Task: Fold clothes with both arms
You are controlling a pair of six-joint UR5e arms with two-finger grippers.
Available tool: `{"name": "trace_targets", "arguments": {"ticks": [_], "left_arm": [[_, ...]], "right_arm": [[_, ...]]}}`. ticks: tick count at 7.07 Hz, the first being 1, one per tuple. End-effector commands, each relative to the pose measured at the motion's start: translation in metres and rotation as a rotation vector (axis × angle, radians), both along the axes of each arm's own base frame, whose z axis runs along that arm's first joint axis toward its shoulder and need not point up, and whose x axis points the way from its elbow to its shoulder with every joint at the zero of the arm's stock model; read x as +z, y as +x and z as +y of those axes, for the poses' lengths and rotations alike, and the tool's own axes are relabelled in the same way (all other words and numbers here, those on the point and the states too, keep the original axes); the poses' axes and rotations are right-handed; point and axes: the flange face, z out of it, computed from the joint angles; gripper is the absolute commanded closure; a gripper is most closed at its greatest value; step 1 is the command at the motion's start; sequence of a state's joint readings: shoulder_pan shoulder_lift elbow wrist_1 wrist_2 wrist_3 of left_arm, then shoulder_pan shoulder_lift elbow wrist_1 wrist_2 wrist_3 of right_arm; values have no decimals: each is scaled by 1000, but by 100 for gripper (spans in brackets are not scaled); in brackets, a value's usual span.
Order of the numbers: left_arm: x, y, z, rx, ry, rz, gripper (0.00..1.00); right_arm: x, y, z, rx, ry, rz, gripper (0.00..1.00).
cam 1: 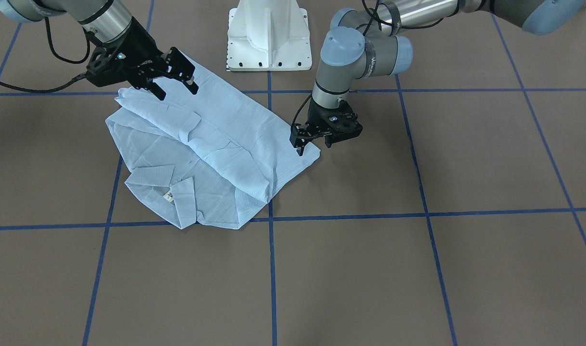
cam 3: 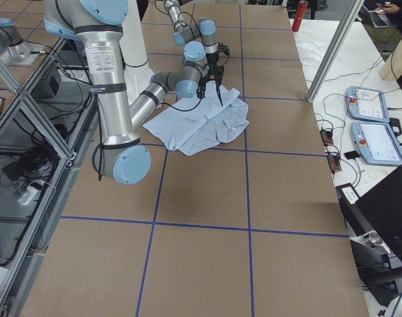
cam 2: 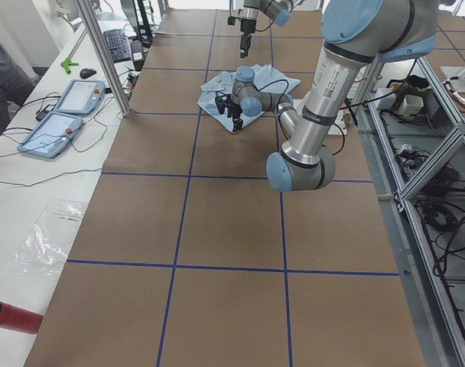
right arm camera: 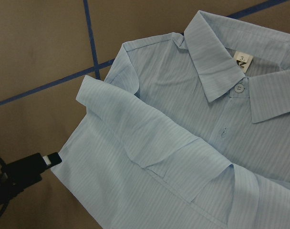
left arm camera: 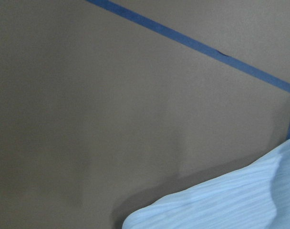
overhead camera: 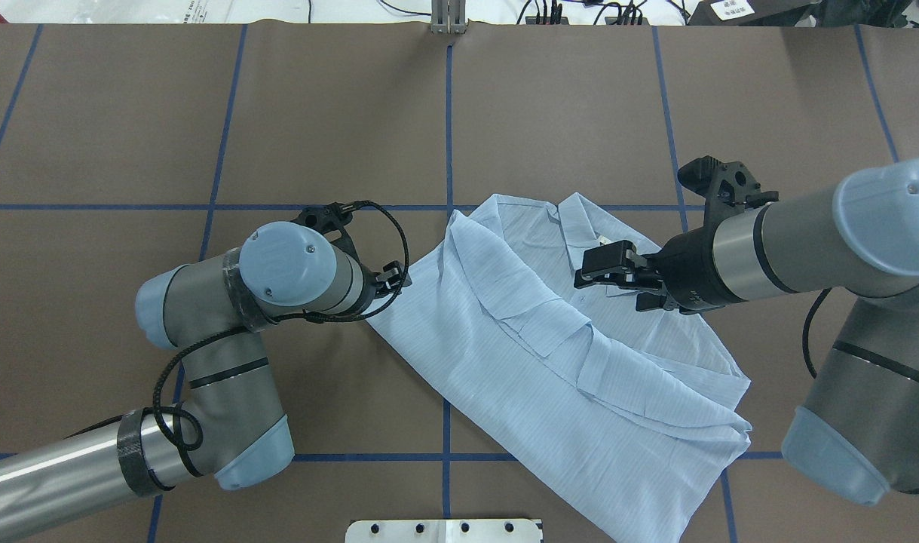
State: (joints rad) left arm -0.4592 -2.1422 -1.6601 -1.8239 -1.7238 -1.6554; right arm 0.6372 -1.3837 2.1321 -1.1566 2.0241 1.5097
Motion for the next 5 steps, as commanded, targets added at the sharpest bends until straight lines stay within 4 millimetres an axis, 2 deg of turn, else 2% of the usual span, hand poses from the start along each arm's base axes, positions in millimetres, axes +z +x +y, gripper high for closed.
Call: {"name": "trace_targets", "arguments": {"ticks": [1, 4, 5], "left_arm": [[6, 3, 0, -3, -8, -12, 24], [8, 9, 6, 10, -9, -16, 36], [9, 11, 9, 16, -10, -17, 43]], "right_arm": [[-1, 1, 0, 1, 0, -2, 0], [-1, 2, -1, 4, -1, -1, 0], [-1, 2, -1, 4, 0, -2, 0]]}}
